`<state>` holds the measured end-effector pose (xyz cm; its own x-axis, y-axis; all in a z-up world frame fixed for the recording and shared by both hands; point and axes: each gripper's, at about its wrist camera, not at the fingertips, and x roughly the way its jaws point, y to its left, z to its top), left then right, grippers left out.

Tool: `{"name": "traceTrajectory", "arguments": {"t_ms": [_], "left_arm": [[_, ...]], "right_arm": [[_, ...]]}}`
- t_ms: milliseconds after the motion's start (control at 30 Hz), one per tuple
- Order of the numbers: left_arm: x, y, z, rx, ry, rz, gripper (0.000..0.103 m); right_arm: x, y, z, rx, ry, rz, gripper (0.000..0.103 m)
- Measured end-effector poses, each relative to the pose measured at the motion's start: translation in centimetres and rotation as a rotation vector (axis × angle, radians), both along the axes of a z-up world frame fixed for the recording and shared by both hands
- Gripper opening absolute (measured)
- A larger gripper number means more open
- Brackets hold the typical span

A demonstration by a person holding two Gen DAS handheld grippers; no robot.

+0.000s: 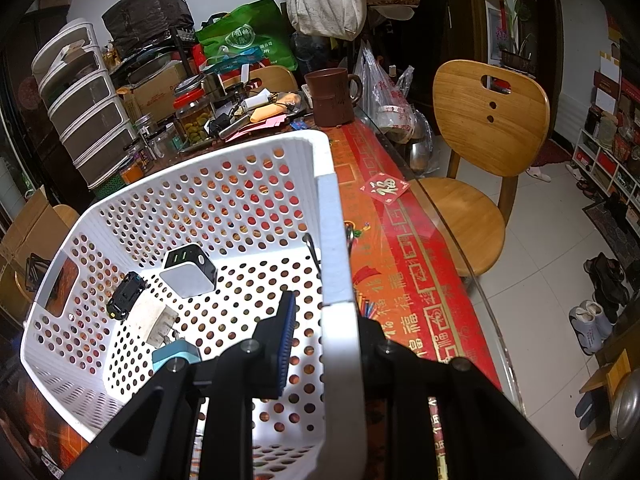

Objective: Organize rigid objects
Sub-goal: 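Carry the white charger into the basket and open the left tool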

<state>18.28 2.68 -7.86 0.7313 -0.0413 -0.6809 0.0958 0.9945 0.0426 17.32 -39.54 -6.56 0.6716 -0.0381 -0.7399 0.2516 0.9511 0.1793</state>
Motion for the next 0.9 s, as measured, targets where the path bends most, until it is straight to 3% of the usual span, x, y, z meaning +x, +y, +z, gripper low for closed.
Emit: {"name": "traceTrajectory", "arguments": {"t_ms": [500, 900], "left_arm": [[1.2, -1.7, 5.9, 0.070, -0.104, -0.003, 0.058], [2.7, -6.1, 9.7, 0.082, -0.138, -0.032, 0.058]], "right_arm": [[0.0, 0.0, 0.0, -0.002, 0.003, 0.003, 0.021], [0.0, 0.1, 0.0, -0.002, 0.003, 0.003, 0.021]]}}
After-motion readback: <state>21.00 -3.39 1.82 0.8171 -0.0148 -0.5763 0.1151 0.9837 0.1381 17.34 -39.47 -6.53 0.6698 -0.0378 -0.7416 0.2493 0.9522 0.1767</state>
